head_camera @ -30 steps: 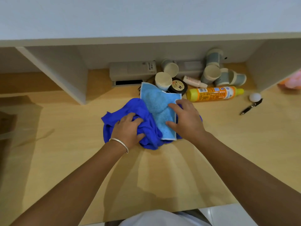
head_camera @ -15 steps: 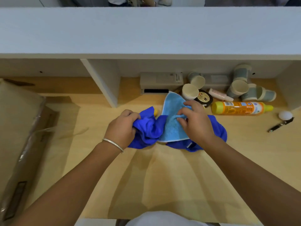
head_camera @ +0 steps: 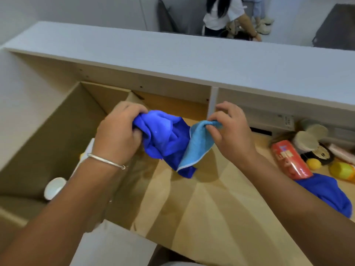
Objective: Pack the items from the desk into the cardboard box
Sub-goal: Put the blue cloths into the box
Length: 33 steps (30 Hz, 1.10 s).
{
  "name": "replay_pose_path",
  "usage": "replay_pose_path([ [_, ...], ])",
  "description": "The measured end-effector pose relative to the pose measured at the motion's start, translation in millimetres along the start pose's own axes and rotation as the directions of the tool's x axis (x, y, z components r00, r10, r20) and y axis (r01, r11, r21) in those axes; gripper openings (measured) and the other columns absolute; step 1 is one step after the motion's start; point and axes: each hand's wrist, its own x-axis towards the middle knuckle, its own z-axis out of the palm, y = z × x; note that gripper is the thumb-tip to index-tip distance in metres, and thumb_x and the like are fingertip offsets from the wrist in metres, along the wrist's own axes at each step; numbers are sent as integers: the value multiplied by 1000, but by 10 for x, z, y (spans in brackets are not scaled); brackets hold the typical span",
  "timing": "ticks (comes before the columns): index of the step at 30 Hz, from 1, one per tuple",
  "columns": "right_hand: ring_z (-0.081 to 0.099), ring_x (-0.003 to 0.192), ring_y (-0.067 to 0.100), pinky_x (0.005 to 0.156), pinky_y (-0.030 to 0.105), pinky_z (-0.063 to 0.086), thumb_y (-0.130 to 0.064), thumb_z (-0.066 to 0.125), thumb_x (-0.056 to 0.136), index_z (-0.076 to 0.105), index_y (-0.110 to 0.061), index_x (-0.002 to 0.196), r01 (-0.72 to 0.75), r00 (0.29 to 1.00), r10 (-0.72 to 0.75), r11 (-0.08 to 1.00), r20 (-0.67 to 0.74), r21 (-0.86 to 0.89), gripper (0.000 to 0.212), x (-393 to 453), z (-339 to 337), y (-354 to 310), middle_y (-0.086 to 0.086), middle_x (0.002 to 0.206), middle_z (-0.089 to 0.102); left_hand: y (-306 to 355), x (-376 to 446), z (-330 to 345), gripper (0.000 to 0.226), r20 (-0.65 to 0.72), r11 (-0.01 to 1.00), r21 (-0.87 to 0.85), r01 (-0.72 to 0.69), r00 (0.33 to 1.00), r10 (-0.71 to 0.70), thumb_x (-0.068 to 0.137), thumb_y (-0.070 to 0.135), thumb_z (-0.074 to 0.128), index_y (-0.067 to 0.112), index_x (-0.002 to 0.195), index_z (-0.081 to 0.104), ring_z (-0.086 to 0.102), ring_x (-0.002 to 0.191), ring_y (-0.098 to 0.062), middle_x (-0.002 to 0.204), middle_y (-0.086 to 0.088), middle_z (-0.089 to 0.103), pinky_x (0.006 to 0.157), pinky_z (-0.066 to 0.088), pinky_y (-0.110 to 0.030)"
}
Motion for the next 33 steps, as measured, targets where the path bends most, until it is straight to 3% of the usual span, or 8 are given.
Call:
replay_pose_path([
  [4, 42, 123, 22, 97, 28, 32, -20, 66, 86, 68, -17, 95, 107, 994, -105, 992, -35, 64, 10, 339, 268, -593, 6, 126, 55, -461, 21, -624, 39, -146, 996, 64, 61, 988, -51, 65, 0, 57, 15, 101, 64, 53, 94, -19, 102, -5, 63, 81, 37, -20],
  [9, 44, 119, 18, 93, 26, 34, -22, 64, 86, 68, -19, 96, 185, 983, -181, 972, -35, 147, 10, 703, 657, -1259, 1, 125, 54, -967, -126, -1203, 43, -271, 983, 90, 160, 954, -130, 64, 8, 45, 18, 102, 63, 54, 89, -26, 99, -4, 61, 80, 49, -42],
  [14, 42, 118, 12, 90, 23, 31, -24, 63, 87, 67, -21, 98, 249, 968, -249, 949, -26, 193, 12, 960, 1060, -1843, -2, 124, 54, -1530, -362, -1644, 46, -361, 962, 121, 245, 913, -188, 63, -1, 48, 22, 101, 60, 54, 88, -26, 99, -6, 60, 78, 51, -46],
  [20, 39, 115, 8, 92, 3, 20, -21, 64, 87, 68, -18, 97, 305, 950, -312, 923, -5, 233, 11, 1117, 1482, -2343, -1, 121, 55, -2108, -635, -1999, 46, -440, 917, 150, 369, 856, -272, 66, -3, 48, 23, 102, 59, 53, 89, -19, 100, -6, 62, 74, 44, -31],
  [26, 42, 118, 14, 97, 17, 24, -21, 65, 88, 69, -16, 97, 322, 940, -339, 918, 37, 231, 11, 1157, 1717, -2596, 1, 121, 55, -2439, -829, -2169, 42, -518, 890, 179, 419, 810, -277, 66, -8, 49, 14, 100, 61, 52, 91, -24, 92, -4, 59, 72, 33, -15],
  [27, 42, 118, 15, 97, 18, 25, -21, 65, 88, 69, -16, 97, 328, 938, -345, 917, 40, 228, 11, 1166, 1739, -2615, 2, 121, 55, -2503, -869, -2208, 40, -537, 888, 164, 430, 794, -285, 67, -7, 50, 14, 100, 60, 53, 90, -25, 91, 0, 56, 73, 35, -16],
  [30, 41, 120, 14, 96, 20, 26, -24, 63, 89, 68, -18, 100, 322, 938, -340, 926, 65, 198, 13, 1188, 1802, -2640, 0, 123, 54, -2656, -977, -2337, 37, -553, 883, 120, 454, 769, -320, 70, -4, 55, 17, 100, 58, 55, 89, -31, 86, 8, 51, 77, 46, -38],
  [33, 40, 119, 14, 94, 21, 27, -27, 63, 89, 67, -20, 100, 324, 936, -342, 930, 82, 175, 14, 1188, 1875, -2633, -1, 122, 53, -2580, -1007, -2308, 40, -517, 883, 172, 437, 803, -297, 67, -6, 55, 15, 100, 59, 53, 91, -29, 87, 7, 53, 78, 39, -29],
])
